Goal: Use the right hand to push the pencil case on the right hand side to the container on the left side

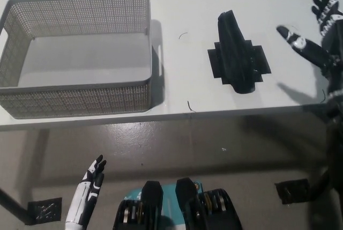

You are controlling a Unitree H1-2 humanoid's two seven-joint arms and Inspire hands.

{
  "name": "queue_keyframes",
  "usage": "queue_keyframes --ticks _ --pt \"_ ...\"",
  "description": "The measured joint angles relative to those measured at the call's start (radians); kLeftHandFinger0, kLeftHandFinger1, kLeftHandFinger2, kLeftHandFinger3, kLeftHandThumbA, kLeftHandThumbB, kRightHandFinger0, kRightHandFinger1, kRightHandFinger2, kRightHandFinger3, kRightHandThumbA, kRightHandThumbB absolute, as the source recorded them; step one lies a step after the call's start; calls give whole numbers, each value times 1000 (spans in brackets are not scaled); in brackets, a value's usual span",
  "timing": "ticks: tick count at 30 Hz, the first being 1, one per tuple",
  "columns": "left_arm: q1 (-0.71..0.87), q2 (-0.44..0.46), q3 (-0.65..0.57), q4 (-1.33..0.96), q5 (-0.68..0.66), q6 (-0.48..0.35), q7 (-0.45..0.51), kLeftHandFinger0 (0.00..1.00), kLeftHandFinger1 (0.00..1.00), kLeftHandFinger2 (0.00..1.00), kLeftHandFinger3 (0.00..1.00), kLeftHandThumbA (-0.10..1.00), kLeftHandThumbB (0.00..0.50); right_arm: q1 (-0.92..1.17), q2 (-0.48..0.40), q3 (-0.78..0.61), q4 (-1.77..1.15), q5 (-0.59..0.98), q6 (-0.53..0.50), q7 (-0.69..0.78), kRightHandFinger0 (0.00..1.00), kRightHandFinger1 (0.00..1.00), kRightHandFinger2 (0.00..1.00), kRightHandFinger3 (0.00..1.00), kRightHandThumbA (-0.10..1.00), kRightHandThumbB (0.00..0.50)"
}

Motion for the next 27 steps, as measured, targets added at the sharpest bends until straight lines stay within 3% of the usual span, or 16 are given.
queue_keyframes --ticks 1,3,5,8,12,16,17,22,24,27 --pt "2 0 -3 -3 0 0 0 1000 1000 1000 1000 1000 278 -22 0 0 42 1 -1 1 1000 1000 1000 1000 1000 239" --pt "5 0 -6 -6 1 0 0 1000 1000 1000 1000 1000 279 -55 0 0 102 2 -3 2 1000 1000 1000 1000 1000 323" --pt "8 0 -8 -8 1 0 -1 1000 1000 1000 1000 1000 282 -109 -1 -3 194 6 -8 3 1000 1000 1000 1000 1000 339" --pt "10 0 -9 -8 0 0 -4 1000 1000 1000 1000 1000 285 -174 0 -26 310 26 -13 7 1000 1000 1000 1000 1000 290" --pt "16 0 -12 -8 0 0 -8 1000 1000 1000 1000 1000 281 -258 0 -69 456 65 -26 22 1000 1000 1000 1000 1000 299" --pt "16 0 -12 -8 -1 0 -11 1000 1000 1000 1000 1000 286 -324 2 -86 574 87 -46 37 1000 1000 1000 1000 1000 261" --pt "16 0 -13 -8 -1 0 -11 1000 1000 1000 1000 1000 285 -337 4 -89 600 93 -49 41 1000 1000 1000 1000 1000 280" --pt "16 0 -15 -8 0 0 -11 1000 1000 1000 1000 1000 285 -387 26 -113 716 116 -72 48 1000 1000 1000 1000 1000 269" --pt "16 0 -16 -9 0 0 -11 1000 1000 1000 1000 1000 287 -396 35 -119 754 121 -78 52 1000 1000 1000 1000 1000 239" --pt "17 0 -15 -9 -2 -1 -12 1000 1000 1000 1000 1000 286 -405 55 -135 821 132 -98 58 1000 1000 1000 1000 1000 295"
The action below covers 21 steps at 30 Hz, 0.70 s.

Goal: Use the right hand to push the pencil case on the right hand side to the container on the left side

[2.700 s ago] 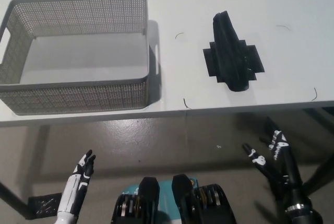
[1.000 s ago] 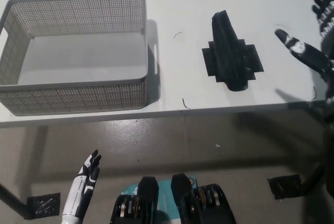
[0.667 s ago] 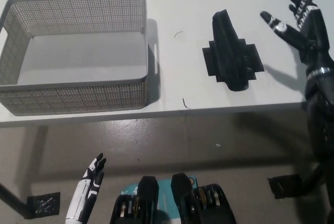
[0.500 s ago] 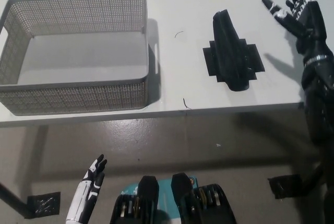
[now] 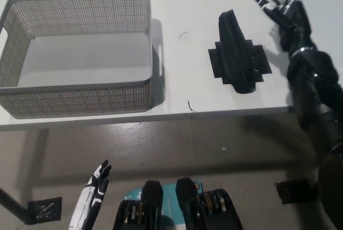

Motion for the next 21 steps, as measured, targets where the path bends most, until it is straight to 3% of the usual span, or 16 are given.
queue_keyframes --ticks 4,5,8,16,19,21 --pt "0 0 3 -2 -3 0 -1 1000 1000 1000 1000 1000 288 -1 21 -1 56 9 -18 2 1000 1000 1000 1000 1000 268" --pt "0 0 4 -2 -4 0 -2 1000 1000 1000 1000 1000 290 -1 26 -1 64 10 -20 2 1000 1000 1000 1000 1000 240" --pt "1 0 6 -8 -5 0 -4 1000 1000 1000 1000 1000 294 -1 37 -2 82 13 -24 3 1000 1000 1000 1000 1000 289" --pt "1 0 15 -17 -15 0 -12 1000 1000 1000 1000 1000 303 3 49 -2 109 25 -46 8 1000 1000 1000 1000 1000 292" --pt "1 0 16 -17 -20 0 -12 1000 1000 1000 1000 1000 305 7 50 -4 113 30 -52 14 1000 1000 1000 1000 1000 256" --pt "1 0 17 -18 -22 0 -13 1000 1000 1000 1000 1000 305 9 53 -13 114 35 -55 22 1000 1000 1000 1000 1000 260"
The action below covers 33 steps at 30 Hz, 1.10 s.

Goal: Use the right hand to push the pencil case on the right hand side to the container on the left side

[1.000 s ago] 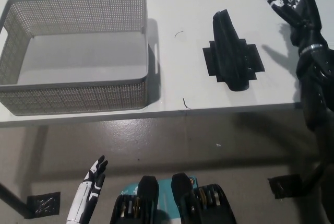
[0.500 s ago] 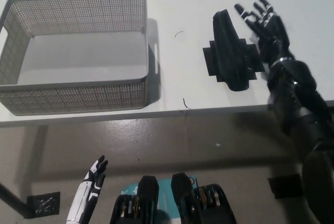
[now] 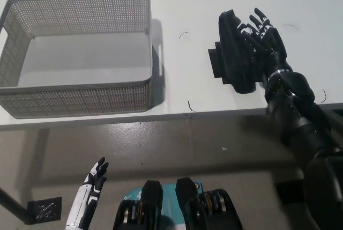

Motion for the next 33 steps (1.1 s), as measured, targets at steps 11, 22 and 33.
queue_keyframes --ticks 11,22,33 --pt "-2 0 6 -8 -11 0 -10 1000 1000 1000 1000 1000 302 6 31 -38 26 35 -7 34 1000 1000 1000 1000 1000 274" --pt "-8 0 14 -17 -22 0 -28 1000 1000 1000 1000 1000 288 11 110 -36 45 37 -18 39 1000 1000 1000 1000 1000 280" --pt "-9 -1 31 -19 -29 -1 -51 1000 1000 1000 1000 1000 287 9 176 -36 56 37 -18 42 1000 1000 1000 1000 1000 298"
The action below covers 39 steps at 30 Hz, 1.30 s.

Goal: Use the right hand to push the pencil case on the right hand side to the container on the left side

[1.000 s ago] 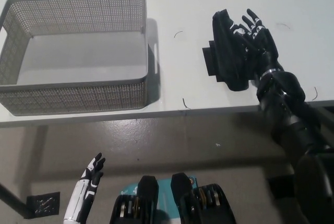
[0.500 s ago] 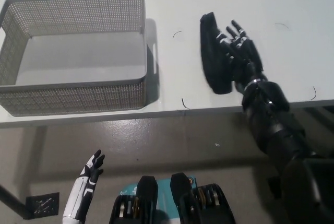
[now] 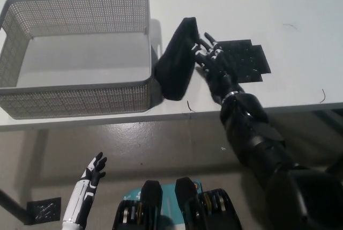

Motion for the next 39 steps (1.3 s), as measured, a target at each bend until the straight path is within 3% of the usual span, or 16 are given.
queue_keyframes --ticks 17,19,26,29,30,33,35,39 --pt "-28 0 6 0 4 0 -11 1000 1000 1000 1000 1000 284 -61 60 20 4 -1 1 -7 1000 1000 1000 1000 1000 290" --pt "-31 0 6 0 7 0 -11 1000 1000 1000 1000 1000 276 -66 62 22 7 -1 1 -11 1000 1000 1000 1000 1000 314" --pt "-38 0 9 -1 10 0 -11 1000 1000 1000 1000 1000 288 -88 80 23 11 -1 5 -24 1000 1000 1000 1000 1000 295" --pt "-39 0 10 -1 10 0 -11 1000 1000 1000 1000 1000 280 -89 81 23 11 -1 5 -26 1000 1000 1000 1000 1000 331" --pt "-39 0 10 -1 11 0 -11 1000 1000 1000 1000 1000 282 -89 81 23 12 -1 5 -26 1000 1000 1000 1000 1000 302" --pt "-40 0 10 -1 12 0 -11 1000 1000 1000 1000 1000 286 -89 79 23 11 -1 4 -27 1000 1000 1000 1000 1000 312" --pt "-40 0 12 -2 12 0 -11 1000 1000 1000 1000 1000 287 -89 76 27 6 -2 1 -27 1000 1000 1000 1000 1000 286" --pt "-37 1 16 -2 12 0 -11 1000 1000 1000 1000 1000 284 -71 63 43 -72 -4 -25 -24 1000 1000 1000 1000 1000 287"
